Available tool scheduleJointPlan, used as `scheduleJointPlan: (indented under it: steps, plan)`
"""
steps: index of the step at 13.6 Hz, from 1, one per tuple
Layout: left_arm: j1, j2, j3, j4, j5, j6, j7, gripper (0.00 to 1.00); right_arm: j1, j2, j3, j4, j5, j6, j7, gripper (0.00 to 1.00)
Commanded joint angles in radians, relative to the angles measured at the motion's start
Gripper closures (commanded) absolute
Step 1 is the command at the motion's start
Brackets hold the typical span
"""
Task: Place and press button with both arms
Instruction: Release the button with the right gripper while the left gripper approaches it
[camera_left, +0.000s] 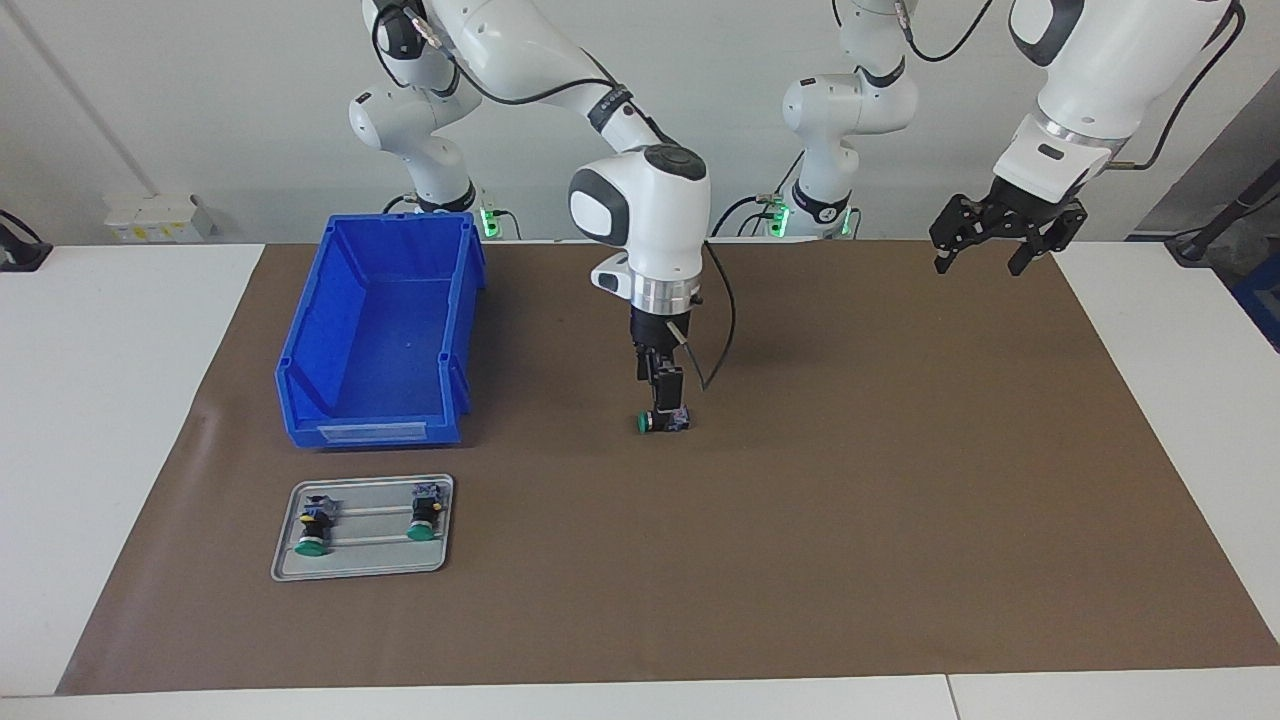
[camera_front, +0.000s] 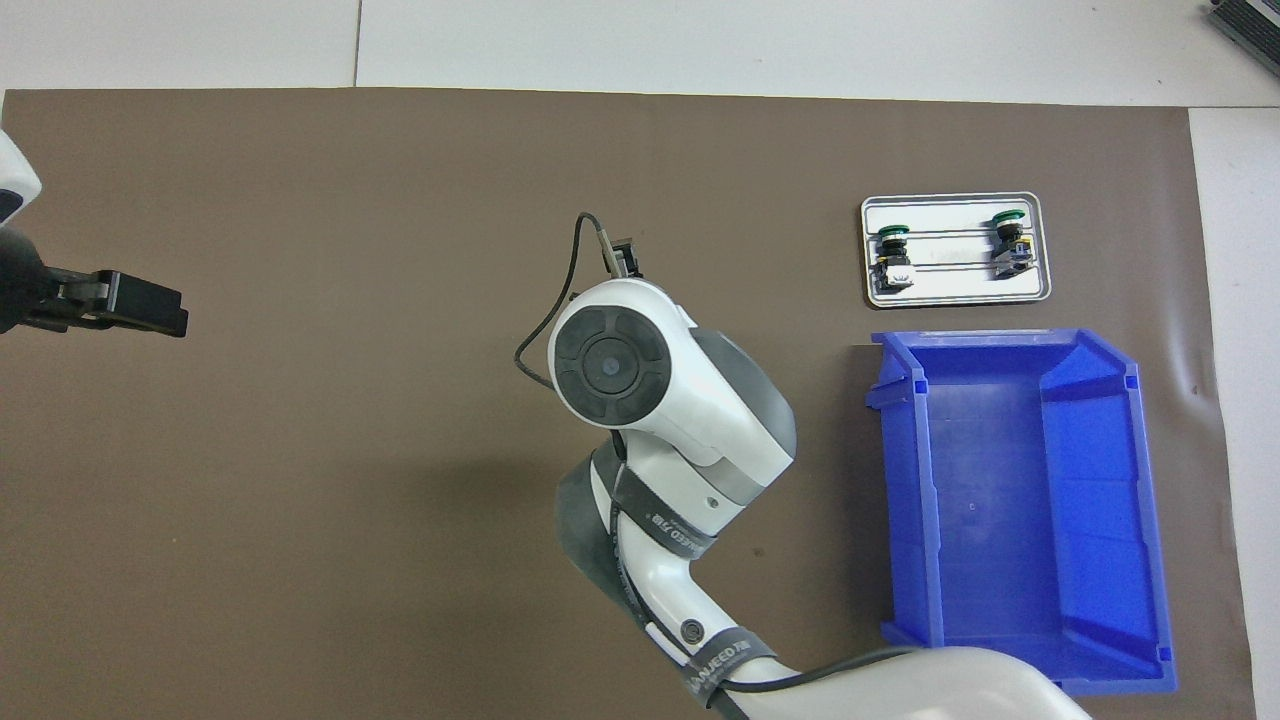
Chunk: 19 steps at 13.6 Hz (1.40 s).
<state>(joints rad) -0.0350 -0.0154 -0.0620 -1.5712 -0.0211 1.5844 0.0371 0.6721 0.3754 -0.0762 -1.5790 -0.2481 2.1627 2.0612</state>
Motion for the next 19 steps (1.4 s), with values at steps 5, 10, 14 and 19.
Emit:
scheduleJointPlan:
  steps: [5, 10, 14, 19]
  plan:
    - [-0.074, -0.018, -0.004, -0.056, -0.013, 0.092, 0.311, 0.0, -0.241, -0.121, 0.012, -0.05, 0.084, -0.104, -0.758, 0.0]
    - [-0.163, -0.008, -0.004, -0.099, -0.074, 0.213, 0.706, 0.06, -0.436, -0.208, 0.012, -0.05, 0.17, -0.17, -1.364, 0.0]
    - [-0.247, 0.029, -0.004, -0.127, -0.083, 0.264, 0.808, 0.12, -0.537, -0.282, 0.01, -0.043, 0.191, -0.25, -1.628, 0.0]
    - [-0.374, 0.153, -0.004, -0.122, -0.103, 0.416, 0.801, 0.08, -0.606, -0.361, -0.002, 0.042, 0.191, -0.493, -1.857, 0.0]
